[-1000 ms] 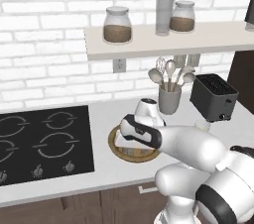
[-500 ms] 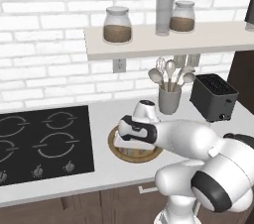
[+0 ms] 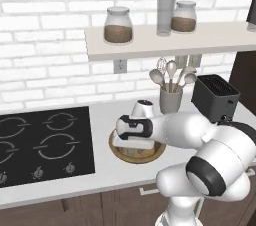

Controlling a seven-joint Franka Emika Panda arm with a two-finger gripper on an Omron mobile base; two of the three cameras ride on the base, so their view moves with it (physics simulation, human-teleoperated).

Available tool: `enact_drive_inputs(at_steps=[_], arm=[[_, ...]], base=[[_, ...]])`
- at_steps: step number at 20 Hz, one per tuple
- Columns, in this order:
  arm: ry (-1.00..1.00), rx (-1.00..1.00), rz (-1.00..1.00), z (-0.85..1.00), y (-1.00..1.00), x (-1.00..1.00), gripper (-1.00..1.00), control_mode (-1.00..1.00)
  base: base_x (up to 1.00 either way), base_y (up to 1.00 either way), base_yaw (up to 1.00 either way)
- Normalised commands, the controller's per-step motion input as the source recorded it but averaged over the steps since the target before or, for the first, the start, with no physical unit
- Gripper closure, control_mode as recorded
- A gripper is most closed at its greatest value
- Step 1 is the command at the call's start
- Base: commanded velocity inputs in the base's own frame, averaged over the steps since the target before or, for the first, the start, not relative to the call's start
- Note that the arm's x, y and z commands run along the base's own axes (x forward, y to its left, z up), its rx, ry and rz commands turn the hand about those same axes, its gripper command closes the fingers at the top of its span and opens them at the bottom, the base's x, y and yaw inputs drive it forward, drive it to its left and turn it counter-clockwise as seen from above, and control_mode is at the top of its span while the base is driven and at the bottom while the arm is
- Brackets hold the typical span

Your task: Grab a lemon wedge from the fridge and one ice cube from the ice bowl, and put them in the glass of lemonade.

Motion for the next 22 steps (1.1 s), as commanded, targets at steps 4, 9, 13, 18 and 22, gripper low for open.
enact_drive_inputs(at_steps=[4, 9, 13, 18, 22], arm=[[0.0, 0.0, 0.0, -0.2, 0.0, 0.06, -1.0, -1.0], [0.0, 0.0, 0.0, -0.18, 0.0, 0.0, 1.0, -1.0], [0.0, 0.0, -0.02, -0.13, 0.0, -0.1, 1.0, -1.0], [0.0, 0.0, -0.03, -0.09, 0.0, -0.15, 1.0, -1.0], [0.0, 0.0, -0.02, -0.06, 0.0, -0.11, 1.0, -1.0]], base=[[0.0, 0.0, 0.0], [0.0, 0.0, 0.0], [0.0, 0.0, 0.0], [0.0, 0.0, 0.0], [0.0, 0.0, 0.0]])
